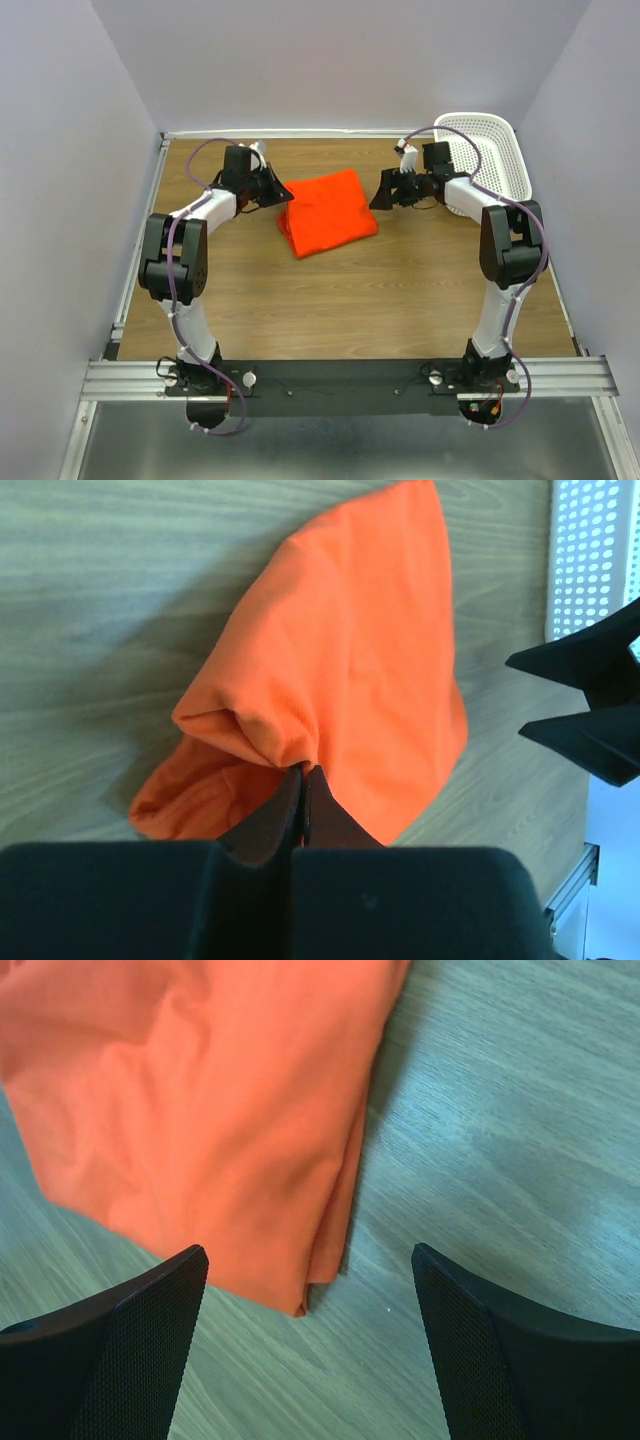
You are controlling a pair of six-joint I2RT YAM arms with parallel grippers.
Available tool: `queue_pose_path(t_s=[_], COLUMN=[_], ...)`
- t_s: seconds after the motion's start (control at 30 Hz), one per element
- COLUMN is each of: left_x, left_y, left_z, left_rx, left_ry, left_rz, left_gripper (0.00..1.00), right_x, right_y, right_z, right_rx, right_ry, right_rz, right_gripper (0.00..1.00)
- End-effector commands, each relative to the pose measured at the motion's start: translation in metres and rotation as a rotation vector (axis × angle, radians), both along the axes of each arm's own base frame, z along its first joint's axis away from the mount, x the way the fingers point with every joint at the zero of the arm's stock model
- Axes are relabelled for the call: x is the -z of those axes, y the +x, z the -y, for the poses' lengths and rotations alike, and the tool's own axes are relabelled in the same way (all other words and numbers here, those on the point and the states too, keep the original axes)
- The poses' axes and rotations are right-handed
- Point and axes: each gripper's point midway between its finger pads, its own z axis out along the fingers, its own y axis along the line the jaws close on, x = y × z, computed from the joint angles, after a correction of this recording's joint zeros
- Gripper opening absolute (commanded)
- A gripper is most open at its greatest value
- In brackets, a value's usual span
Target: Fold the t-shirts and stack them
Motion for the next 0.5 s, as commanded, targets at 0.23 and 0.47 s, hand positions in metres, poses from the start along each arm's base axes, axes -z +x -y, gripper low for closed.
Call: queue_pose_path(t_s=[0.23, 0.47], left_x=[0.052, 0.06], left_y=[-0.046, -0.052], left_z=[-0.016, -0.021], left_rx=[-0.041, -0.06], left_ry=[-0.034, -0.021], left_rz=[-0.084, -0.085], left_gripper=[0.0, 0.0], right_x=[0.019, 0.03], right_y=[-0.005, -0.009], right_z=[-0.002, -0.006], right_rx=[-0.002, -0.006], right_ry=[0.025, 0.053], right_rz=[-0.068, -0.122], right_gripper=[0.89, 0.87])
